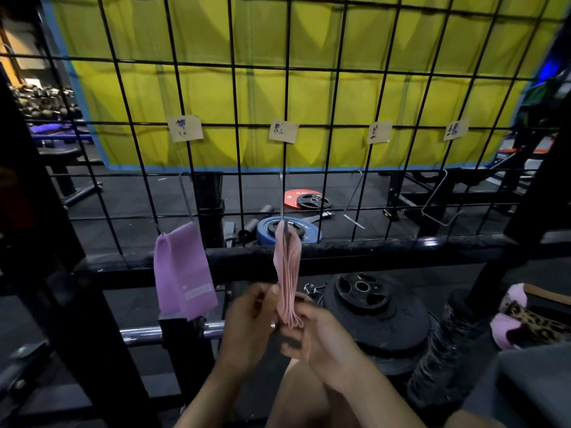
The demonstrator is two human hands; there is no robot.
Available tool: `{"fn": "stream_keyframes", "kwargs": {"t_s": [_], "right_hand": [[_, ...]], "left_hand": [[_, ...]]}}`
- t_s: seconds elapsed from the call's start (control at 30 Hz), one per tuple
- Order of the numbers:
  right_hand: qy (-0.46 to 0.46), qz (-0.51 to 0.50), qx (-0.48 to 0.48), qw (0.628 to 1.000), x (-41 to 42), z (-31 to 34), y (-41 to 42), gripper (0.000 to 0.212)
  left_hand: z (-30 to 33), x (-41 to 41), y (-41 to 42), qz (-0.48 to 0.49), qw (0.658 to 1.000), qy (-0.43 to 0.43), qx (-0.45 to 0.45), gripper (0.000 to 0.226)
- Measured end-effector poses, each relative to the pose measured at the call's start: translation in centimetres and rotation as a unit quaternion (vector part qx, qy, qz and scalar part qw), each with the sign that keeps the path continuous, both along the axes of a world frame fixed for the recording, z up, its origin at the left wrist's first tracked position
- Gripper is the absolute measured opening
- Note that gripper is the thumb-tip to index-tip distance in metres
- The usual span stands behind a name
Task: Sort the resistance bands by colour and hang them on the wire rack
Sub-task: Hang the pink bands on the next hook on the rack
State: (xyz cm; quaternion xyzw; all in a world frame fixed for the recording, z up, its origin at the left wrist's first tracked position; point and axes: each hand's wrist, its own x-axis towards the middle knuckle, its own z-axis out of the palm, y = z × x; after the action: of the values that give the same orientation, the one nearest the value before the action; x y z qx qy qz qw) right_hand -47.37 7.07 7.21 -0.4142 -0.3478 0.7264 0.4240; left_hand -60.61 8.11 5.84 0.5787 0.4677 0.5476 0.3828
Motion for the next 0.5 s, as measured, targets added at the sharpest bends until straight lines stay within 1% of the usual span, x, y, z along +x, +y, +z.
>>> {"fn": "stream_keyframes", "kwargs": {"t_s": [0.07,0.13,0.2,0.23,0.27,0.33,0.37,0.43,0.47,0.5], "right_hand": [[-0.087,-0.017,0.019,0.996,0.4,0.7,-0.3,0.024],[-0.160,-0.040,0.043,0.985,1.2,1.3,-0.6,0.022],[-0.230,-0.064,0.069,0.969,2.2,1.8,-0.7,0.019],[-0.276,-0.081,0.096,0.953,2.8,2.0,-0.7,0.016],[-0.340,-0.098,0.138,0.925,3.5,2.5,-0.7,0.011],[-0.459,-0.126,0.238,0.847,4.6,3.8,-0.6,0.012],[-0.481,-0.142,0.286,0.817,4.8,4.8,-0.7,0.011],[-0.454,-0.163,0.377,0.791,4.5,7.0,-0.8,0.011],[-0.444,-0.155,0.418,0.777,4.0,8.0,-0.8,0.019],[-0.445,-0.138,0.449,0.763,3.5,8.8,-0.5,0.028]], "left_hand": [[0.6,-0.7,-0.4,0.029,0.996,0.075,0.026,0.019],[1.1,-1.4,-1.0,0.050,0.986,0.157,0.038,0.018],[1.5,-2.1,-1.6,0.062,0.967,0.243,0.050,0.026],[1.9,-2.4,-1.9,0.066,0.958,0.273,0.057,0.029],[2.4,-2.7,-2.2,0.066,0.952,0.293,0.065,0.030],[4.1,-2.9,-2.8,0.067,0.946,0.303,0.096,0.028],[5.1,-3.0,-3.0,0.069,0.945,0.300,0.110,0.028],[7.0,-3.4,-2.7,0.079,0.942,0.296,0.138,0.030],[7.8,-3.6,-2.3,0.084,0.939,0.298,0.153,0.030],[8.5,-3.8,-1.8,0.085,0.937,0.295,0.167,0.024]]}}
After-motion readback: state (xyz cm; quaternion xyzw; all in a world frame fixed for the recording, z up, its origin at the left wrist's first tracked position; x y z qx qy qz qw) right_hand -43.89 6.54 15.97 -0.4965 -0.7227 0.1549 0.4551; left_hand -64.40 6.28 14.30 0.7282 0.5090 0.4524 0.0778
